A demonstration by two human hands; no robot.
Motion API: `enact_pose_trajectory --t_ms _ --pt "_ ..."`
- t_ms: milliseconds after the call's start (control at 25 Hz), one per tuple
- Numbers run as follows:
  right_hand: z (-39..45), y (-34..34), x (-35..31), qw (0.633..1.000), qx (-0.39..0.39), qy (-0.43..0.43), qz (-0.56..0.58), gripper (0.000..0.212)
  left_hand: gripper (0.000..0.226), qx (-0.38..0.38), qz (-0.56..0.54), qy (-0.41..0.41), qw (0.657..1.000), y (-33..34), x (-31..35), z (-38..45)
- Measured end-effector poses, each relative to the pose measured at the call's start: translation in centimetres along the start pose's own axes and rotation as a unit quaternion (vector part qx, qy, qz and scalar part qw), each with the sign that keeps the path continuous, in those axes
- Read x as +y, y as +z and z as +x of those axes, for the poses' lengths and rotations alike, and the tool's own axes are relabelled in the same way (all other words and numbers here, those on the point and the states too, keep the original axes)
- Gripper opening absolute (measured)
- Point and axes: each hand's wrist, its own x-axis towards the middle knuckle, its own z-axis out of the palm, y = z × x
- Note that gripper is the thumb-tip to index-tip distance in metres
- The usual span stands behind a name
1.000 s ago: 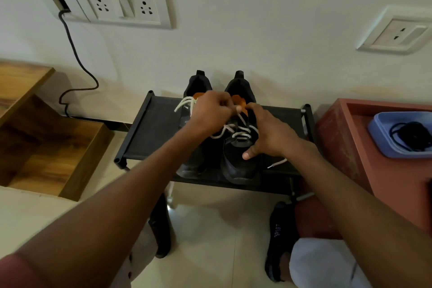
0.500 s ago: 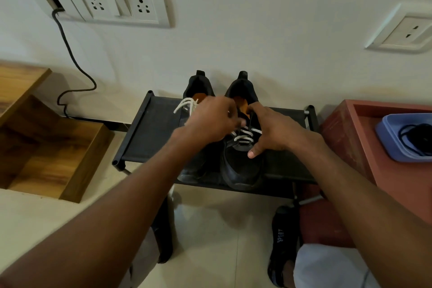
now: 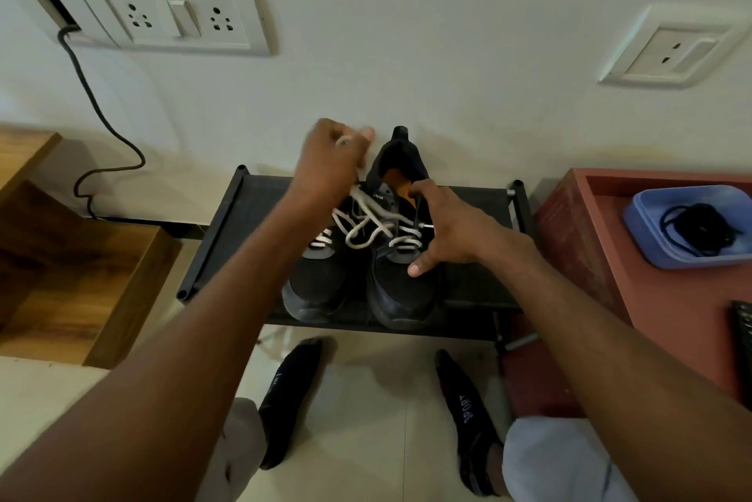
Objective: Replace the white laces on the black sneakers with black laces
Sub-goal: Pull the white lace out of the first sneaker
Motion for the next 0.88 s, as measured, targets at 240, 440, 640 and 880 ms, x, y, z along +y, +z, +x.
enact_pose_trajectory --t_ms 240,440,640,880 --pt "-0.1 -0.2 -0.3 1.000 0.000 -0.003 -0.024 0.123 0.029 -0.125 0.528 0.111 0.832 3.3 -2.8 -1.5" --pt "0.2 -0.5 -0.3 0.999 -0.005 0.014 -0.032 0.108 0.019 0.051 0.370 0.025 0.927 0.3 -0.3 0.2" --pt "0.8 -1.2 -0.8 1.000 -0.031 -0.002 -0.003 0.094 0.015 0.061 0.509 -0.012 0.858 -2.6 1.0 -1.3" --pt "1.3 -0.6 -2.0 0.996 0.063 -0.051 0.024 0.011 0.066 -0.081 0.573 0.060 0.813 -0.3 -0.6 -1.6"
